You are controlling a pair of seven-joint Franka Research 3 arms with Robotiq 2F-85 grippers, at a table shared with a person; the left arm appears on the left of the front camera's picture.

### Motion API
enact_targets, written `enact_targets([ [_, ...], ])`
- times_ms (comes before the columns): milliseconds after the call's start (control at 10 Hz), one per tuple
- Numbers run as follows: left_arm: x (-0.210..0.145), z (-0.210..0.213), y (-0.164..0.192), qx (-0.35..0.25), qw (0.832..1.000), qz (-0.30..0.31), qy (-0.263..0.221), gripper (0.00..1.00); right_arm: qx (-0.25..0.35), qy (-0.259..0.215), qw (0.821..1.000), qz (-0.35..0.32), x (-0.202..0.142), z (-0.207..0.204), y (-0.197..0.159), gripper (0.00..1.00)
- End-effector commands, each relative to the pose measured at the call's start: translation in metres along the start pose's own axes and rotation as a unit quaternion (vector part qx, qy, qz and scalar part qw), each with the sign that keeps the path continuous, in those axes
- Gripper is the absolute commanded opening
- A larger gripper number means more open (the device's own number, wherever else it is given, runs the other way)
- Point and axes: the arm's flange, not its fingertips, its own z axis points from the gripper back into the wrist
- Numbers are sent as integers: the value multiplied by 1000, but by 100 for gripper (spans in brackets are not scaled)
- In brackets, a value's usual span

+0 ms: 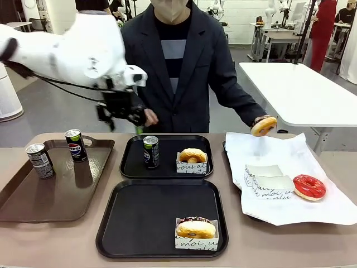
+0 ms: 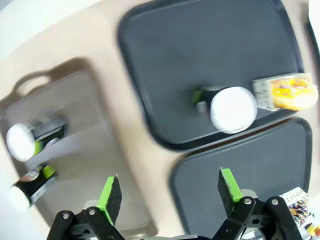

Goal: Set up donuts and drinks on trays.
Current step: Pick up one Pepsi coke from the Handle tray and place it on the Flat Tray without a Pepsi coke.

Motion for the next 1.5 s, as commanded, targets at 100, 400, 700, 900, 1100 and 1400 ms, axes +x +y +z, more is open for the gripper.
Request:
enact_targets([
  [100, -57, 20, 57, 0, 998, 64, -15, 100, 8, -6, 1000, 9, 1, 1, -1, 100],
  [400, -55, 21, 123, -11, 993, 119, 10, 100, 8, -6, 1000, 9, 1, 1, -1, 100],
  [700, -62, 3, 186, -36, 981, 189, 11, 100, 8, -6, 1000, 9, 1, 1, -1, 100],
  [900, -47, 4, 206, -23, 978, 208, 0, 100, 8, -6, 1000, 9, 1, 1, -1, 100],
  [1100, -44, -1, 199, 16, 976, 216, 14, 100, 8, -6, 1000, 9, 1, 1, -1, 100],
  [1400, -55, 2, 214, -14, 977, 211, 10, 100, 8, -6, 1000, 9, 1, 1, -1, 100],
])
